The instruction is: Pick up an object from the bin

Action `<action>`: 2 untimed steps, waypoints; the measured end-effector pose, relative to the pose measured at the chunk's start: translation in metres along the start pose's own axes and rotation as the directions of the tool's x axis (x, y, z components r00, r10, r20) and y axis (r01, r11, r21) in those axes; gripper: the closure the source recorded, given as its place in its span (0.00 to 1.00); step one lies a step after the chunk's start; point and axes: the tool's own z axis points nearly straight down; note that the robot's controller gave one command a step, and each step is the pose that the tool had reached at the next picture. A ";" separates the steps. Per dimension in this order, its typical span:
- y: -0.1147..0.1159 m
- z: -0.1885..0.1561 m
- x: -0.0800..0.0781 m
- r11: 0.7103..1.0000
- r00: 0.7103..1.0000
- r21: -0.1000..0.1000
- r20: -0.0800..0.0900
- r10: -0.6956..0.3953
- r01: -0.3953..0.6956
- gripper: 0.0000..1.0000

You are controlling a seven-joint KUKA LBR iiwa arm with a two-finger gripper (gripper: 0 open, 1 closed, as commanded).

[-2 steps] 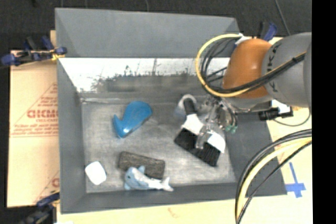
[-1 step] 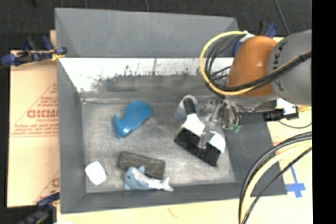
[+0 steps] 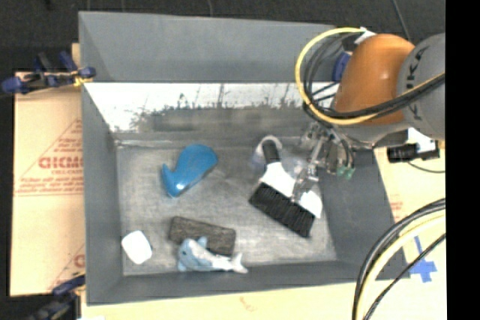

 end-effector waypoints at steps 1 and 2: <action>-0.006 0.055 0.008 1.000 1.000 0.001 0.004 -0.011 0.011 0.00; -0.004 0.074 0.000 0.994 0.994 -0.004 0.026 0.110 -0.110 1.00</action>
Offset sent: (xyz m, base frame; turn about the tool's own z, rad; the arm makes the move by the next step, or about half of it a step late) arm -0.0095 -0.0011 -0.0841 0.1125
